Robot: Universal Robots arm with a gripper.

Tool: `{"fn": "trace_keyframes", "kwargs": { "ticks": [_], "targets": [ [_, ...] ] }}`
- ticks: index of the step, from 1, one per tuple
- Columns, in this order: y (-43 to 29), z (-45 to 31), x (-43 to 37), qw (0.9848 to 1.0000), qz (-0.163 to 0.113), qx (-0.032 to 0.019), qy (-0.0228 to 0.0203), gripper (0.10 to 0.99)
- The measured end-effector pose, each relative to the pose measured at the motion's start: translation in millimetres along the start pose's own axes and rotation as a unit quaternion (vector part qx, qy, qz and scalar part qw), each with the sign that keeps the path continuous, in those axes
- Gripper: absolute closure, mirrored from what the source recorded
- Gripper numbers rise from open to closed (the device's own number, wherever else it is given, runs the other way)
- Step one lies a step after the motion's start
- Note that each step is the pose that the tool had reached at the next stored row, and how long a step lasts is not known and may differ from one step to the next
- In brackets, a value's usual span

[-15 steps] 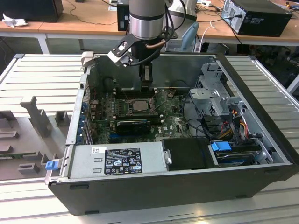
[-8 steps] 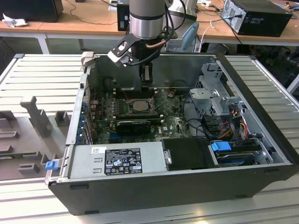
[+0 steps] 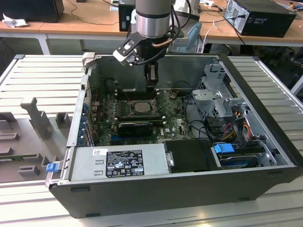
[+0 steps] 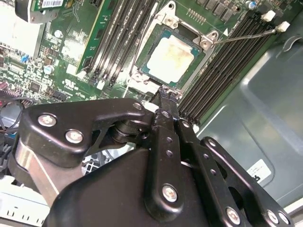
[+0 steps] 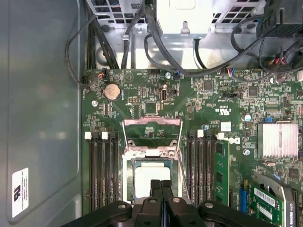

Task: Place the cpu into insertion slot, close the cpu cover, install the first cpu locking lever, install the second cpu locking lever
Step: 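Close the cpu cover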

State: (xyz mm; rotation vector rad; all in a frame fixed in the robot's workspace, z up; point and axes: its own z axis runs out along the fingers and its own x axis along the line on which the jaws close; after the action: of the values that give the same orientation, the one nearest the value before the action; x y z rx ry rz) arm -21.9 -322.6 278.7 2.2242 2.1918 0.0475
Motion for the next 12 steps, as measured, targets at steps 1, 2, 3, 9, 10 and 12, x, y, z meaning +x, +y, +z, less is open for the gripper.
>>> {"fn": "trace_keyframes", "kwargs": {
  "ticks": [1, 2, 3, 9, 10, 12],
  "targets": [
    [1.2, 0.0, 0.0, 1.0, 0.0, 0.0, 0.0, 0.98],
    [2.4, 0.1, 0.1, 1.0, 0.0, 0.0, 0.0, 0.98],
    [3.5, 0.1, 0.1, 1.0, 0.0, 0.0, 0.0, 0.98],
    [17.5, 0.6, 0.3, 1.0, 0.0, 0.0, 0.0, 0.98],
    [19.1, 0.7, 0.3, 1.0, 0.0, 0.0, 0.0, 0.98],
    [20.6, 0.7, 0.3, 1.0, 0.0, 0.0, 0.0, 0.98]
  ]
}}
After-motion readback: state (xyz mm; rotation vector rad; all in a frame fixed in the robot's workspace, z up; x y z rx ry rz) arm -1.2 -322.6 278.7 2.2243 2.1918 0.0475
